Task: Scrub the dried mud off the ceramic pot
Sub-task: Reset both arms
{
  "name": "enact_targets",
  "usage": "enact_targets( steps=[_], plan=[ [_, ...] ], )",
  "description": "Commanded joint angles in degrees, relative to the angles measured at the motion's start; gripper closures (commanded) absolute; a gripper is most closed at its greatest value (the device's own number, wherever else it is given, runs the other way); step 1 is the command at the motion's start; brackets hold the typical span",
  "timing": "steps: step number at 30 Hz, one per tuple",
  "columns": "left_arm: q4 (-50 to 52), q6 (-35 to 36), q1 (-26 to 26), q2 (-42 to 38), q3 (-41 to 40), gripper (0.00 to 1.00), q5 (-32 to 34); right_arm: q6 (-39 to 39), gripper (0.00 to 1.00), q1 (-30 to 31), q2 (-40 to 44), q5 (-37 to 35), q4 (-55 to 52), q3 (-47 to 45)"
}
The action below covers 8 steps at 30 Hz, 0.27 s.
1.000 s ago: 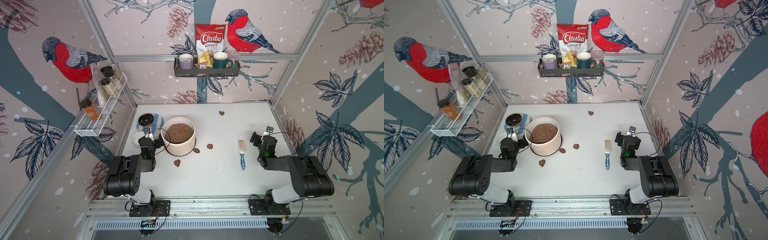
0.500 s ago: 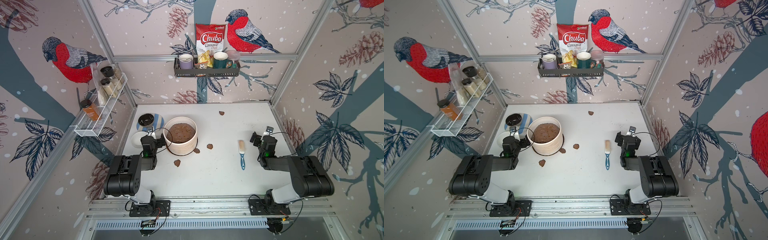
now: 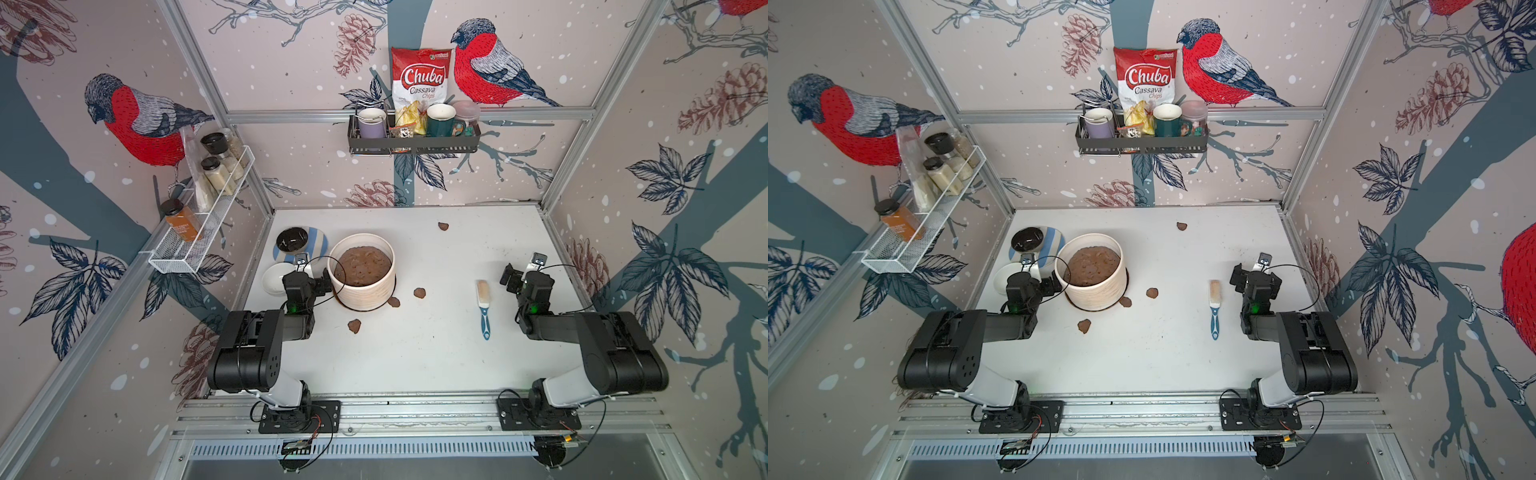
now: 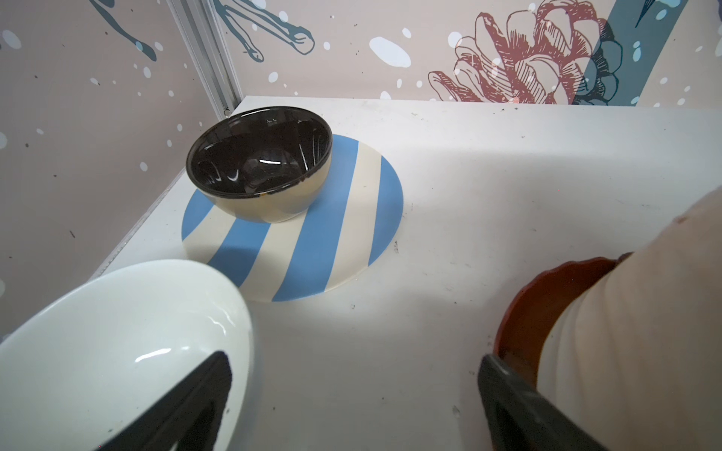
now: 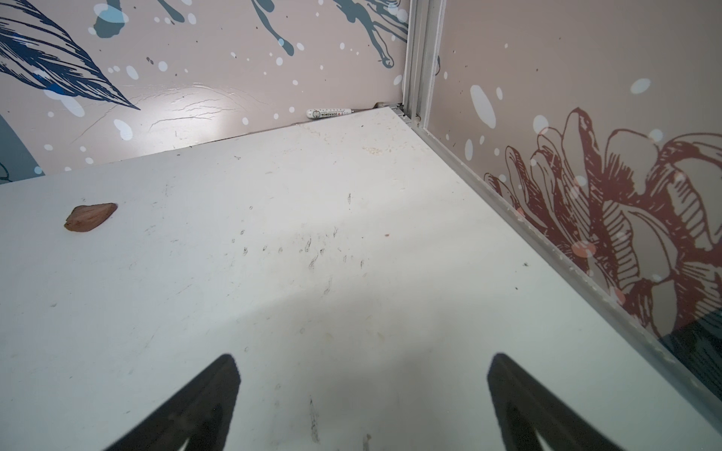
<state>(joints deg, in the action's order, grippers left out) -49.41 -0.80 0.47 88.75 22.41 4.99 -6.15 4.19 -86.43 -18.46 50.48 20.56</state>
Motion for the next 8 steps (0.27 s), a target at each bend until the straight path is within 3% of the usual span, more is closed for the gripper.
enact_targets(
  steps=[1,8],
  plan=[
    [0.0,1.5,-0.7,-0.2,0.7,0.01,-1.0,0.2,0.01,0.0,0.1,0.0,0.4,0.2],
    [-0.6,1.5,-0.7,-0.3,0.2,0.01,-0.8,0.1,0.01,-0.1,0.2,0.0,0.4,0.2]
  ],
)
